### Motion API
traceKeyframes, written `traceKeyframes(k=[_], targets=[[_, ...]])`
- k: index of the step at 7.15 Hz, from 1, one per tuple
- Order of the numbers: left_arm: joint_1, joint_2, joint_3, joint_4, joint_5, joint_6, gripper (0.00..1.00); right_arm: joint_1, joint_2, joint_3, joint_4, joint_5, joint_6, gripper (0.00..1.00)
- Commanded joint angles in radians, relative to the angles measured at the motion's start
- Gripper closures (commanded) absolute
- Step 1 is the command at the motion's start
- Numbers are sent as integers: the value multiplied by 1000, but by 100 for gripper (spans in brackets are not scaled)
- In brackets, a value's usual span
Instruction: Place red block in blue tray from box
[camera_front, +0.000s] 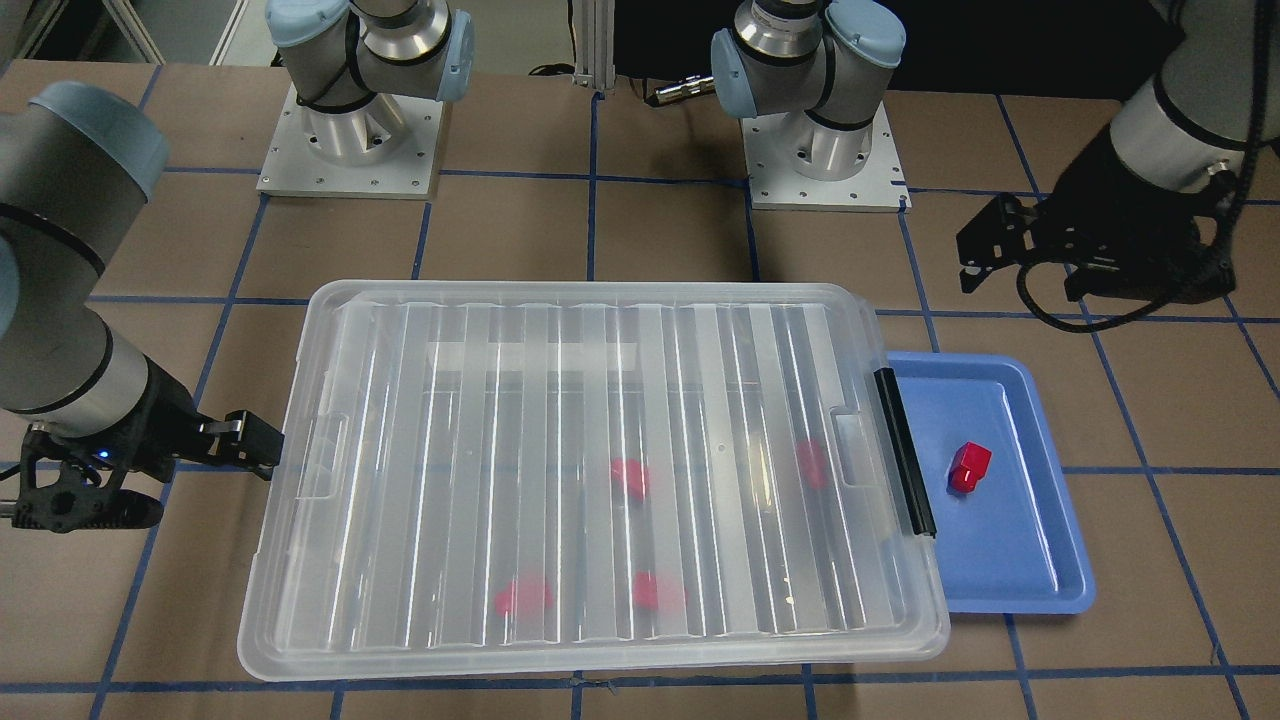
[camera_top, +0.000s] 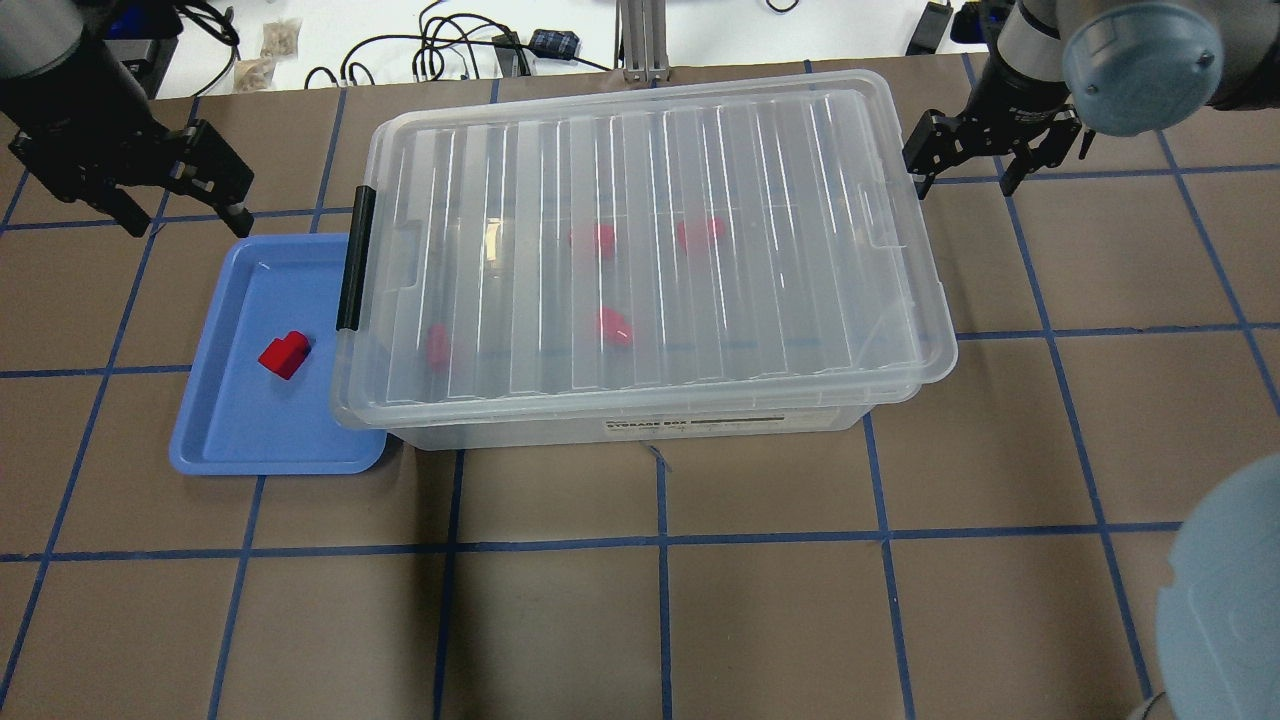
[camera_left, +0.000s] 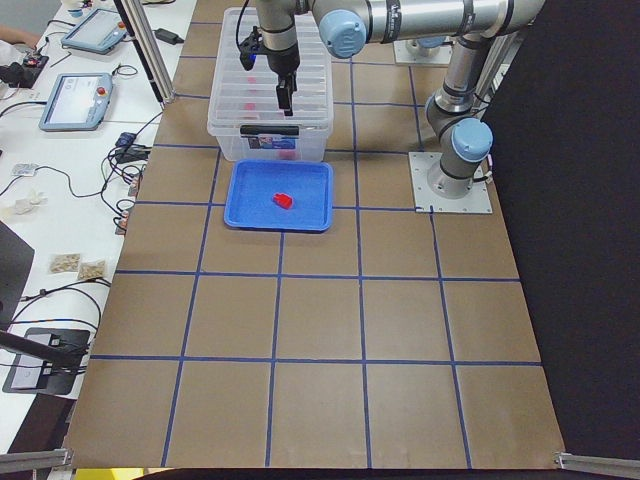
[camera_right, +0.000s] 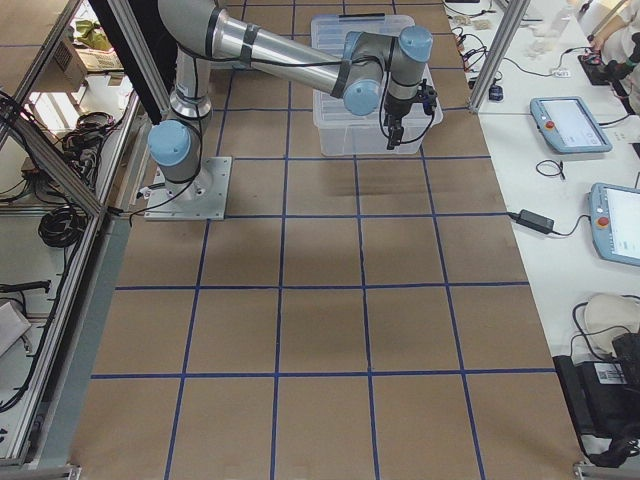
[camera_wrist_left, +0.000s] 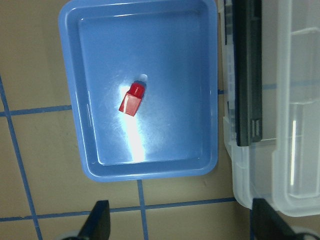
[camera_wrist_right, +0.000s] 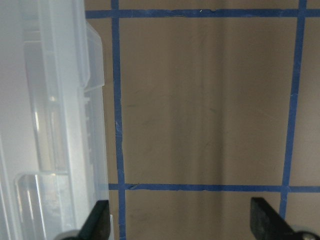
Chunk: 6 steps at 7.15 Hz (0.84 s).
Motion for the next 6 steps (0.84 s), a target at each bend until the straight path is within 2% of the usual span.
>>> traceKeyframes(k=[1,3,4,5,6], targets=[[-86,6,-6,6,2,-50,0,8,-3,-28,1,-3,7,0],[-86,12,-4,6,17,-46,0,16,-101,-77,72,-14,15,0],[-81,7,-7,6,19,-46,0,33,-173,-66,115,-13,20,0],[-66,10,-6,2,20,-47,0,66,-225,-69,176,-2,85,0],[-74,1,-6,6,8,-59,0,127,-270,-63,182,-14,174,0]])
